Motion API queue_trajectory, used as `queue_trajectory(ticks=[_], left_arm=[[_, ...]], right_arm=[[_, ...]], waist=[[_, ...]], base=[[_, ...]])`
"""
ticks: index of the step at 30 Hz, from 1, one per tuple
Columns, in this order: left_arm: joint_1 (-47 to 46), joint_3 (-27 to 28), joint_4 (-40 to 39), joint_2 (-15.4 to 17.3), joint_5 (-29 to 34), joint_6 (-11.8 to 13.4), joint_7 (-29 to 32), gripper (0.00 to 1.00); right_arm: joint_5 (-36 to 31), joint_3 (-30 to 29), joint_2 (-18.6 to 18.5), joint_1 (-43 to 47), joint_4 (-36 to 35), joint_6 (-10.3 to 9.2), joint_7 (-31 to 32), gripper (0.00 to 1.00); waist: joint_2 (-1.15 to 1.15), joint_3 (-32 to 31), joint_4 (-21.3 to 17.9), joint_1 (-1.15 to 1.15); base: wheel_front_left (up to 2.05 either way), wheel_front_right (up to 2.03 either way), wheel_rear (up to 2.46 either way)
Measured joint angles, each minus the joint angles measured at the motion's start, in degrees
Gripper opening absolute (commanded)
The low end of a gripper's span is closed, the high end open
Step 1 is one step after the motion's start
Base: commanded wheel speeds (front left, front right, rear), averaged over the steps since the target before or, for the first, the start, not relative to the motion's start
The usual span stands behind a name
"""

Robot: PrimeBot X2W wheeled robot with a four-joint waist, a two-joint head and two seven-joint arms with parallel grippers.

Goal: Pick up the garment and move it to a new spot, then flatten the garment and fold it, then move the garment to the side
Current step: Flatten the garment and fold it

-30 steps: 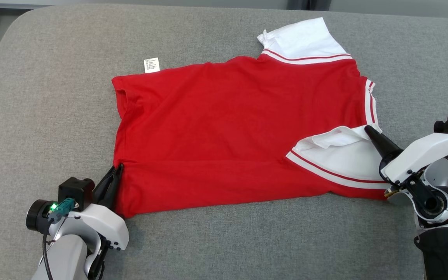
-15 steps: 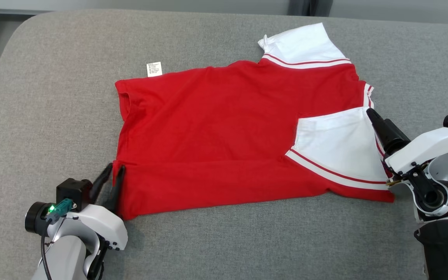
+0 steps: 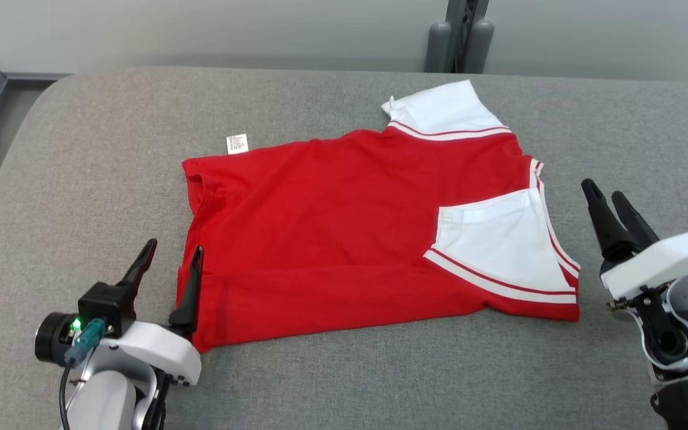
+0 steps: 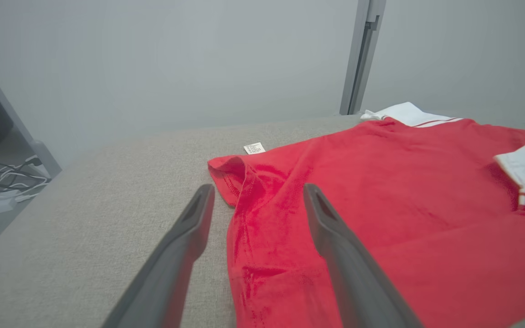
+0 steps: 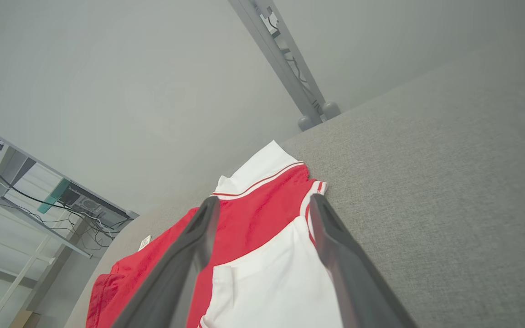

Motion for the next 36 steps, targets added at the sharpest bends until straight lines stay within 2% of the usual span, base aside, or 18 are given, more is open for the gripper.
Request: queue_trajectory(ticks=[9,18,20,22,27,31,36], left_arm=[[7.6,1.4,-3.6,-2.5,0.9,-0.2,0.0,1.0],[11.7,3.4,-1.9,-5.6,-4.1,-0.8,0.0,1.0],[12.1,3.8,-0.9,-6.1,-6.5,-1.1,0.0,1.0],[12.3,3.7,0.8,-6.7,-11.6,-1.3,0.4,1.0],[12.2,1.2,2.7,-7.0,-20.4,-1.5,3.1,1.0],[11.4,0.9,4.2,-7.1,-23.6,-1.4,4.4,1.0],[11.3,1.7,5.0,-7.0,-26.8,-0.2,4.7,1.0]], right_arm=[[1.9,0.0,0.5,7.3,1.0,0.0,-3.5,1.0],[4.9,-0.7,2.4,11.1,4.0,0.0,-4.7,1.0],[6.1,-1.1,2.7,11.2,4.8,0.0,-4.3,1.0],[6.6,-1.2,2.9,11.7,5.5,0.0,-3.6,1.0],[7.4,-1.3,3.3,11.8,7.2,0.0,-2.0,1.0],[7.6,-1.2,3.5,11.7,8.1,0.0,-1.5,1.0],[7.7,-0.7,3.5,11.3,8.4,0.0,-1.2,1.0]], waist=[[0.0,-2.8,-0.8,0.0],[0.0,-3.0,-0.8,0.0],[0.0,-2.9,-0.6,0.0],[0.0,-2.9,-0.5,0.0],[0.0,-2.7,-0.3,0.0],[0.0,-2.4,-0.1,0.0],[0.0,-1.8,-0.1,0.0]], base=[[0.0,0.0,0.0],[0.0,0.0,0.0],[0.0,0.0,0.0],[0.0,0.0,0.0],[0.0,0.0,0.0],[0.0,0.0,0.0],[0.0,0.0,0.0]])
